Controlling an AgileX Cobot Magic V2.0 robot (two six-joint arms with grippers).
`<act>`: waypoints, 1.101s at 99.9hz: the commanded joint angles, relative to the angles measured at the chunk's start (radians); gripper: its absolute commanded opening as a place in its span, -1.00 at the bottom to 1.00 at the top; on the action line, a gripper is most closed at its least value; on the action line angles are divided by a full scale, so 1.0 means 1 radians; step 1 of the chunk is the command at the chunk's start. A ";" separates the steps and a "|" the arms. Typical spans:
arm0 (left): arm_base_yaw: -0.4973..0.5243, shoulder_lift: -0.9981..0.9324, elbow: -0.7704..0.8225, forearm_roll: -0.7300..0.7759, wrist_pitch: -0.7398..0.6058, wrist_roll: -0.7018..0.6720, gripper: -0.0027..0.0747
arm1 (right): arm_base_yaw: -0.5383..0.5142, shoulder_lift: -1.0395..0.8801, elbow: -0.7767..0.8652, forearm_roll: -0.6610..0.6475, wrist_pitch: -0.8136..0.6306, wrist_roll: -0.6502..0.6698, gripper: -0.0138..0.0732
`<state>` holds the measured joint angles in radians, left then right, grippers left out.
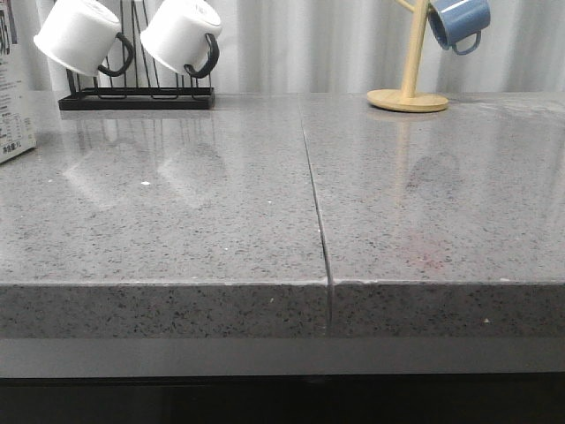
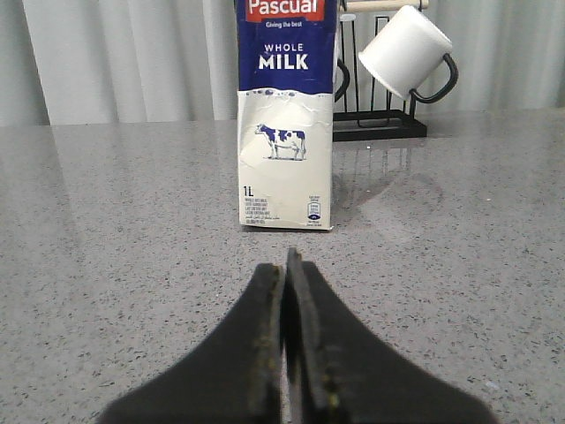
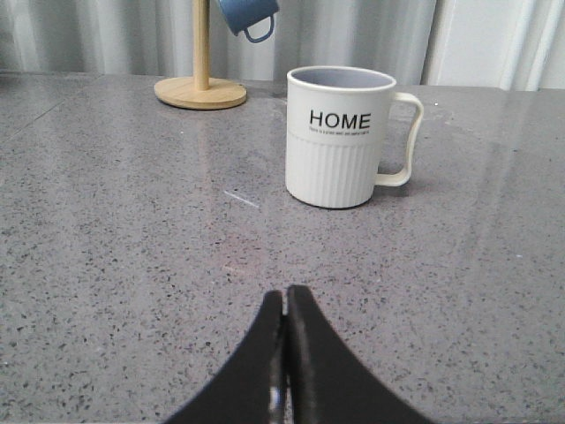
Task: Place milk next to cup
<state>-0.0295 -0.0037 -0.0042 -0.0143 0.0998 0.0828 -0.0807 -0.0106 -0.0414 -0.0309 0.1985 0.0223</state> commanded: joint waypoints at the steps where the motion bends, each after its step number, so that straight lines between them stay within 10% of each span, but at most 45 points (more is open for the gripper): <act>1: 0.000 -0.031 0.045 -0.003 -0.077 -0.008 -0.98 | -0.006 -0.015 -0.057 -0.008 -0.032 -0.002 -0.83; 73: 0.000 -0.031 0.045 -0.003 -0.077 -0.008 -0.98 | -0.006 0.338 -0.161 0.093 -0.161 0.008 -0.81; 110: 0.000 -0.031 0.045 -0.003 -0.077 -0.008 -0.98 | -0.042 0.700 -0.171 0.089 -0.507 0.006 0.03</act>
<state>-0.0295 -0.0037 -0.0042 -0.0143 0.0998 0.0828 -0.0914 0.6120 -0.1727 0.0587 -0.0955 0.0283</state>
